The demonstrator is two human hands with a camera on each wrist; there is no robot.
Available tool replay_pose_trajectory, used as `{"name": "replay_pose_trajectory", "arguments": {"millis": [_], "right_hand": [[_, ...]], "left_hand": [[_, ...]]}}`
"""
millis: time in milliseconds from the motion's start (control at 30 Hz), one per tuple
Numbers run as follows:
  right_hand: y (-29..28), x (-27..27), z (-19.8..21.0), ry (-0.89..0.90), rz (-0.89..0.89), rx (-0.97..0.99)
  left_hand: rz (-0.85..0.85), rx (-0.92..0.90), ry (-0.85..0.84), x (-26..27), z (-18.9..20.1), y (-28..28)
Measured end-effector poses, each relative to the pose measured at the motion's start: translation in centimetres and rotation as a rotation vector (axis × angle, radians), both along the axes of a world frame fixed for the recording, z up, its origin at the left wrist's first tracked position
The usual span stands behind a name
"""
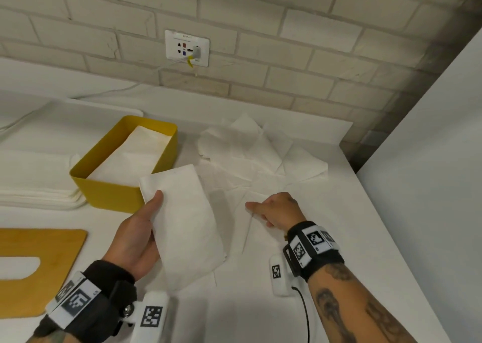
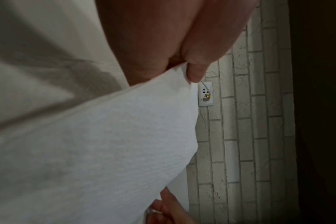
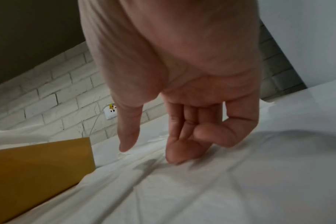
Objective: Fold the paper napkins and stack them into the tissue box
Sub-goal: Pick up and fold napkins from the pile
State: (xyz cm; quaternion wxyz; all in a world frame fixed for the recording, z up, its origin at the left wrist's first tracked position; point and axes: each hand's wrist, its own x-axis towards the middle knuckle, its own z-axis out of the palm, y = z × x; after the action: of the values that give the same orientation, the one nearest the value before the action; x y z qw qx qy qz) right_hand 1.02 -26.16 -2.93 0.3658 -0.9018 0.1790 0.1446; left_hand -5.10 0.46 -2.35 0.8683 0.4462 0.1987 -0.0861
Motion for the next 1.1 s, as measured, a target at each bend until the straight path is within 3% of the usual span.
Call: {"name": "replay_pose_trajectory", "arguments": {"millis": [200,333,600,900,1000,1100], "right_hand": [[1.5,1.0,0.3,0.015,0.183,-0.102],[1.2,1.7,-0.7,-0.009,0.173,-0.14],[0.3,0.6,1.4,-0.17,0.276,-0.07],[-1.5,-3.5,10.8,-0.54,0.425,0.543],[-0.2,-4.3,11.8,-0.549,0.456,0.707],[1.8,-4.5,11.5,-0.506,0.347,0.76]], "left_hand": [[-0.023,0.02,0.013,0.0,0.6,0.3],[-0.039,0.023,0.018,-0.1,0.5,0.4],[-0.032,0.024,-0.025,0.6,1.1,0.6],[-0.102,0.067,-0.145,1.6,3.6,-0.4],[-0.21,0.098,-0.191,1.6,4.6,-2.1],[-0.327,0.073,-0.192,1.3,4.7,-3.6]]}}
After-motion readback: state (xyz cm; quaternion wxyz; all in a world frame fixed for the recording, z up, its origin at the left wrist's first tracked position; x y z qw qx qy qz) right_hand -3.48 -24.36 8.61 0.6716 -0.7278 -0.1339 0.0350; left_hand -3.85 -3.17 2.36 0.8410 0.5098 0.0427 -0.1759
